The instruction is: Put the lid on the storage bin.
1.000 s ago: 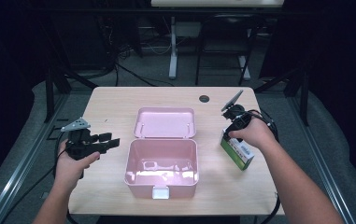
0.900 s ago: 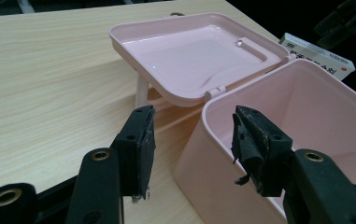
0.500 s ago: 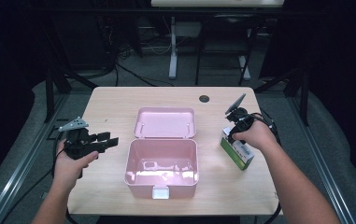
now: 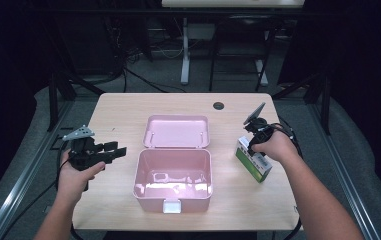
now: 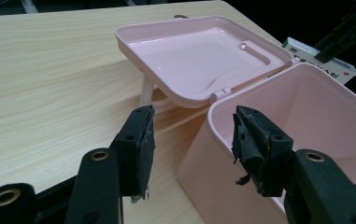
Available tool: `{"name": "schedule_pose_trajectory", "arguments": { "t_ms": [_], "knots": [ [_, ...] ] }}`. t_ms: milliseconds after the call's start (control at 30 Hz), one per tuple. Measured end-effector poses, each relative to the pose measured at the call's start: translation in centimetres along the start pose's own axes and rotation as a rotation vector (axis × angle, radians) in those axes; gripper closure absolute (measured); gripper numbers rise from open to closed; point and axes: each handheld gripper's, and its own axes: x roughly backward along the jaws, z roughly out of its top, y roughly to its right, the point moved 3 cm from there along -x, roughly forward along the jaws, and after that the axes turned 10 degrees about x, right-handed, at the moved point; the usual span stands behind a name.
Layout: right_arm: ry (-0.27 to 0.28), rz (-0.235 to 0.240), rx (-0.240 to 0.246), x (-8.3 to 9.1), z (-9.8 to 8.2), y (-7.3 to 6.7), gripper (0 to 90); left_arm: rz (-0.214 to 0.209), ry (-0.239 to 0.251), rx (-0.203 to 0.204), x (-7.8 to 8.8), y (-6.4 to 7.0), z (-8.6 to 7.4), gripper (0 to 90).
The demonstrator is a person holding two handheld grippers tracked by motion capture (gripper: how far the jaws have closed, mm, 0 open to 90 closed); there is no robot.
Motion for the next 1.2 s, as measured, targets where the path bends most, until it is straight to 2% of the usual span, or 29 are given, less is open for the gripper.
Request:
{"name": "schedule_pose_trajectory", "arguments": {
  "t_ms": [133,233,433,567,733,800,867,1200],
  "knots": [
    [-0.004,0.005,0.028,0.1,0.0,-0.6,62.0,0.002,0.001,0.001,-0.2,0.0,-0.1,48.4],
    [-0.012,0.026,0.052,0.1,-0.1,-1.2,62.1,0.002,0.004,0.004,-0.1,0.0,0.0,48.4],
    [-0.037,0.053,0.125,0.4,-0.2,-3.3,62.1,0.002,0.001,0.004,-0.1,-0.1,0.0,48.4],
    [-0.058,0.066,0.154,0.5,-0.2,-4.4,61.9,0.000,-0.005,0.005,-0.1,-0.1,0.0,48.2],
    [-0.081,0.055,0.162,0.5,0.0,-4.8,61.6,-0.001,0.005,0.006,-0.2,0.0,-0.1,48.1],
    [-0.077,0.060,0.156,0.4,0.1,-4.7,61.1,-0.004,0.000,0.006,-0.1,0.0,-0.1,48.1],
    [-0.095,0.073,0.150,0.5,0.1,-4.6,59.9,-0.004,0.006,0.007,-0.1,-0.1,0.0,47.9],
    [-0.145,0.077,0.162,-1.0,0.1,-4.7,57.5,-0.002,0.002,0.009,-0.2,-0.2,-0.1,47.7]
  ]
}}
